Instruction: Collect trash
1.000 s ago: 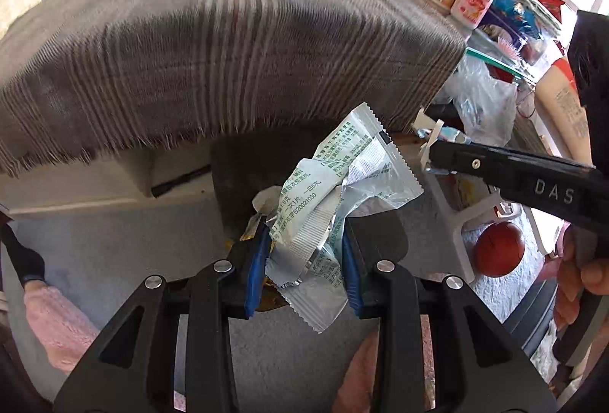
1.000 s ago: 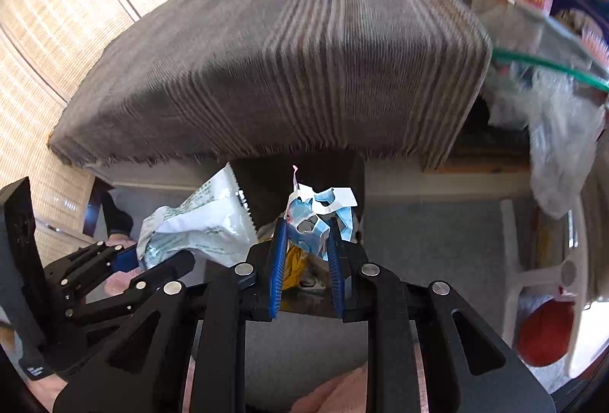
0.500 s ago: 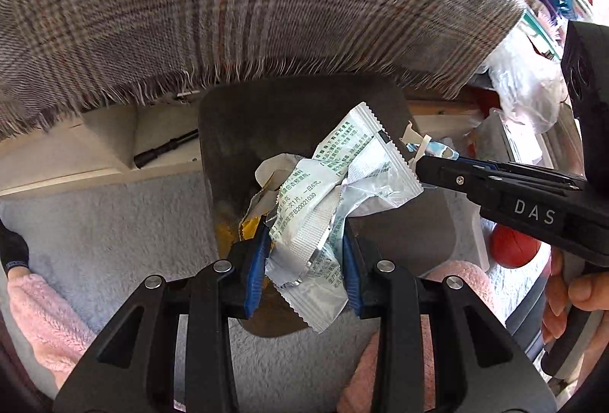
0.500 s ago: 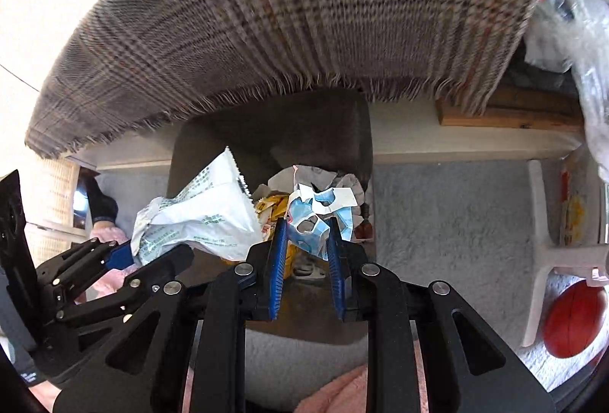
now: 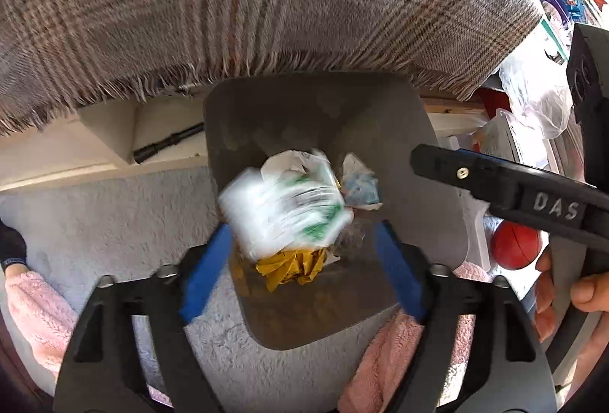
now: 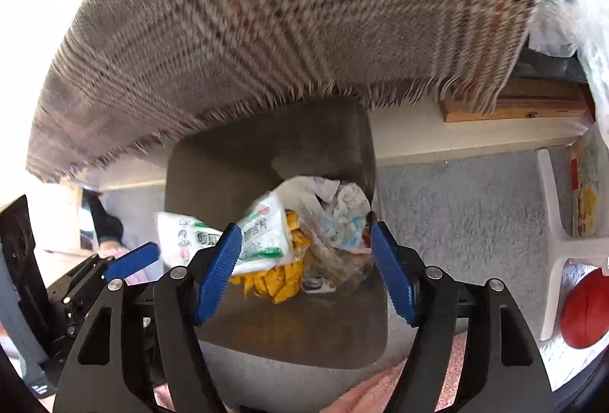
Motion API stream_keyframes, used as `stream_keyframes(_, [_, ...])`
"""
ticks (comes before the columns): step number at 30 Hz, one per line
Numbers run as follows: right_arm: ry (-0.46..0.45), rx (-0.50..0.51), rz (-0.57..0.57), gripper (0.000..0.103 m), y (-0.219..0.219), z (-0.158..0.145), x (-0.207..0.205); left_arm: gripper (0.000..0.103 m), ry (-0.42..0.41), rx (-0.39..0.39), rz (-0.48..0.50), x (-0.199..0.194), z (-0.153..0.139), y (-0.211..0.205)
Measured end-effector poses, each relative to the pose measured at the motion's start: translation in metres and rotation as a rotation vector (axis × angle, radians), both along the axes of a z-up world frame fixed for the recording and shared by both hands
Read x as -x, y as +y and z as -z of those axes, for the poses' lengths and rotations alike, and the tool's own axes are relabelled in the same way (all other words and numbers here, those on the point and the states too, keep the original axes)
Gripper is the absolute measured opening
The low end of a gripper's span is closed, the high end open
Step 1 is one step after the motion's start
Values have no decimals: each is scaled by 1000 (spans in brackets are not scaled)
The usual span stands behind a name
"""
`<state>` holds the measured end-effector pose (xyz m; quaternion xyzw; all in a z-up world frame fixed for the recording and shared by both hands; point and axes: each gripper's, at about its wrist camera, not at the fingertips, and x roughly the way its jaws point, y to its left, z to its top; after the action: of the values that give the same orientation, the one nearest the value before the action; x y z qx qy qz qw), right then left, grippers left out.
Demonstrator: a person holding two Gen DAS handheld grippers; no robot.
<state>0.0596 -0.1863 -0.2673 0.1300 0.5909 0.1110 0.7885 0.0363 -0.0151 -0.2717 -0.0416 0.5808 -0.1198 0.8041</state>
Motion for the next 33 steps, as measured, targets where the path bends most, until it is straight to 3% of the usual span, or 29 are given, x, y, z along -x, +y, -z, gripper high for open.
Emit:
stream_keyframes(3, [-39,4,20,94,-3,-16,2,95,-53,-26,-1,7,-19,1])
stream_keyframes(5, [-83,35,23,100,-4,-34,7,95,-70,-38,5,13,-31,2])
stream_keyframes(12, [-229,118,38,100,-8,-94,33,95,-131,10,-53,35,-76,11])
stream_keyframes(19, [-408,225,97,100,-16,-152,71,95,-336,-43,-138,68,-147,23])
stream_keyframes(25, [-620,243,173,100,-30,-211,118,95,-512,-59,-162,102,-199,22])
stream_keyframes(27, [-659,233,191,100,-32,-224,129,95,-573,-57,-153,113,-213,20])
stream_keyframes(29, [-691,225,200,100,-34,-234,138,95,-631,-106,-164,122,-226,15])
stream_keyframes(31, [-707,214,209,100,-35,-238,144,95,-667,-135,-180,129,-234,14])
stream_keyframes(33, [-711,209,212,100,-35,-242,150,95,-668,-110,-189,133,-238,16])
